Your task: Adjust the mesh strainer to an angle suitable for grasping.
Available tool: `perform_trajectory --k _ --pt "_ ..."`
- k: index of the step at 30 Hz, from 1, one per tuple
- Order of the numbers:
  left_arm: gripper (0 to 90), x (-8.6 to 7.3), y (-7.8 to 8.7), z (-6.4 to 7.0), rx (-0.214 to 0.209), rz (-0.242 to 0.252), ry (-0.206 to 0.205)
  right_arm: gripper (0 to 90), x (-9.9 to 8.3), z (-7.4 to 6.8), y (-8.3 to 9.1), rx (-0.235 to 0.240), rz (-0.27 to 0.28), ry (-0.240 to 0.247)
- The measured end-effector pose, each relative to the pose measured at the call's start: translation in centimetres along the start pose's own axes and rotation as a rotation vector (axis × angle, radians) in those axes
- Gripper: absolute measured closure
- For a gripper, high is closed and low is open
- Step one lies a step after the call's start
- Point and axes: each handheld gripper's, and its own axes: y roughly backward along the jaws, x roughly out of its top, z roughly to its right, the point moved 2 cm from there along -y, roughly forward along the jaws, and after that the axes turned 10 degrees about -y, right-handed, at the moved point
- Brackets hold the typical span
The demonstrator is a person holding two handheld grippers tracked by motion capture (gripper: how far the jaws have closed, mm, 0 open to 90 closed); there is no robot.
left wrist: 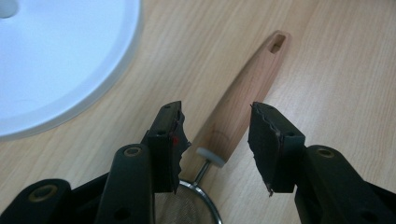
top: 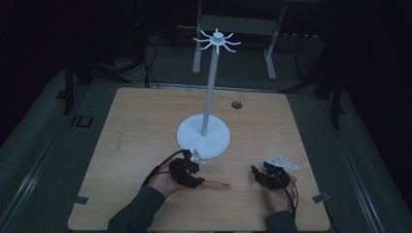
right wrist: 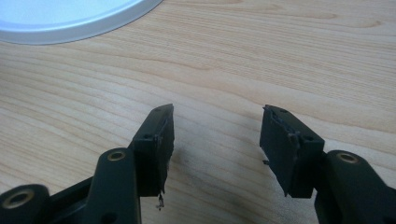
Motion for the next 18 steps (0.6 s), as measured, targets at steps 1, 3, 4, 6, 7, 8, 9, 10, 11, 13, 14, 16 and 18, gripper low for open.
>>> perform_trajectory --k 1,3,4,6,7,8,9,10,11,13,14,16,18 --pt "55.0 0.1 -0.2 0.1 -0.002 -0.006 -0.003 44.4 0.0 0.0 0.0 0.000 0.000 0.000" --pt "55.8 0.2 -0.6 0.2 -0.003 -0.035 -0.023 44.3 0.0 0.0 0.0 0.000 0.000 -0.001" --pt "56.3 0.2 -0.8 0.3 -0.009 -0.047 -0.028 44.3 0.0 0.0 0.0 0.000 0.000 0.000" --pt "57.2 0.2 -1.3 0.4 -0.018 -0.062 -0.032 44.3 0.0 0.0 0.0 0.001 0.000 0.000" --pt "57.6 0.2 -1.5 0.4 -0.021 -0.075 -0.038 44.3 0.0 0.0 0.0 0.001 0.000 0.000" --pt "57.9 0.2 -1.6 0.4 -0.028 -0.085 -0.043 44.3 0.0 0.0 0.0 0.001 0.001 0.000" --pt "57.9 0.2 -1.8 0.5 -0.028 -0.094 -0.049 44.2 0.0 0.0 0.0 0.002 0.000 0.001" --pt "58.3 0.2 -1.9 0.5 -0.030 -0.101 -0.048 44.2 0.0 0.0 0.0 0.002 0.001 0.000" --pt "58.9 0.2 -2.0 0.5 -0.028 -0.112 -0.049 44.2 0.0 0.0 0.0 0.002 0.000 0.000" --pt "59.2 0.2 -2.2 0.5 -0.030 -0.128 -0.060 44.2 0.0 0.0 0.0 0.001 0.001 0.002" --pt "59.4 0.2 -2.2 0.5 -0.028 -0.129 -0.061 44.2 0.0 0.0 0.0 0.001 0.000 0.001" --pt "61.4 0.2 -2.1 0.4 -0.012 -0.131 -0.059 44.2 0.0 0.0 0.0 0.001 0.000 0.000" --pt "64.7 0.2 -2.0 0.2 0.003 -0.128 -0.046 44.2 0.0 0.0 0.0 0.002 0.000 0.000"
